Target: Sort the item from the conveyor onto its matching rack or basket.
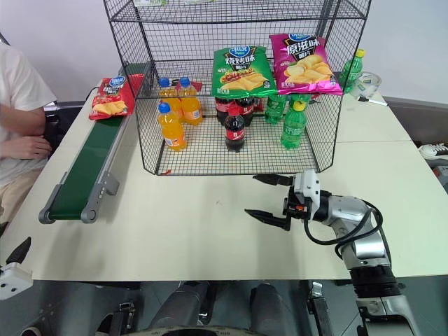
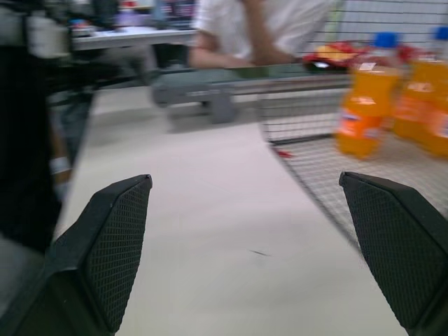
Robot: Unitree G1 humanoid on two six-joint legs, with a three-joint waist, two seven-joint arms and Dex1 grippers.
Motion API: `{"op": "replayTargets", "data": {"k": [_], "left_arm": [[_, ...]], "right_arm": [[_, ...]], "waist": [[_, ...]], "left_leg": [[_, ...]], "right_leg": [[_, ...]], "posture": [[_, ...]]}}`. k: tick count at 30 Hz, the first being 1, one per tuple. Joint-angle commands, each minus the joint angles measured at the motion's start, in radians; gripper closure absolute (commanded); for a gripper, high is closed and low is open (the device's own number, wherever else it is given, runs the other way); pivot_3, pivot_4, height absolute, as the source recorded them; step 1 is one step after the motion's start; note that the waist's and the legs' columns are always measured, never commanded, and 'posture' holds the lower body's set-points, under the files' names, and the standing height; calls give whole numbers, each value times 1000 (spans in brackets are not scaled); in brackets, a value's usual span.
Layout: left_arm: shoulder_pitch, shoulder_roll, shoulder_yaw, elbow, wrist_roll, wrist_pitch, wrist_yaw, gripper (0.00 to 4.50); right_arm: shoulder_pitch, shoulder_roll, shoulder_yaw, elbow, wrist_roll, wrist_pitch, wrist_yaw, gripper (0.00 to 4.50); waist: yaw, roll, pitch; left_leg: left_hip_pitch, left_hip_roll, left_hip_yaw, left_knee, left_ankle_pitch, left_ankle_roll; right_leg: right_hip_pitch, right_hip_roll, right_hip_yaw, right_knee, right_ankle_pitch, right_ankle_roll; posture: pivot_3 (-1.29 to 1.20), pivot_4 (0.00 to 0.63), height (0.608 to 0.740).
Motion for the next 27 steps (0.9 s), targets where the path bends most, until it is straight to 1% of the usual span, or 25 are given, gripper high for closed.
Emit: {"op": "replayTargets", "data": {"k": [1,5,11,27], "left_arm": [[-1,33,-43,12,19,30,79,1270],[-9,62,-95,21,23,58,119,1270],[-32,92,-177,38,27,88,171,1270],[-110,117,-319,42,17,163,226,1270]], "right_arm": [[9,-9,7,-67,22,26,16,0],[15,-10,20,-86,15,36,26,0],[2,13,17,-73,-6,21,-6,0],[-8,7,9,-59,-19,11,-13,0]], "waist": [[-1,0,0],[-2,0,0],[-1,0,0],[-1,-1,-1]], "left_leg": [[0,0,0,0,0,0],[0,0,0,0,0,0],[0,0,0,0,0,0],[1,0,0,0,0,0]], "right_leg": [[0,0,0,0,0,0],[-1,0,0,0,0,1],[0,0,0,0,0,1],[0,0,0,1,1,2]], "posture": [[0,150,740],[0,150,740],[0,150,740],[0,150,740]]}}
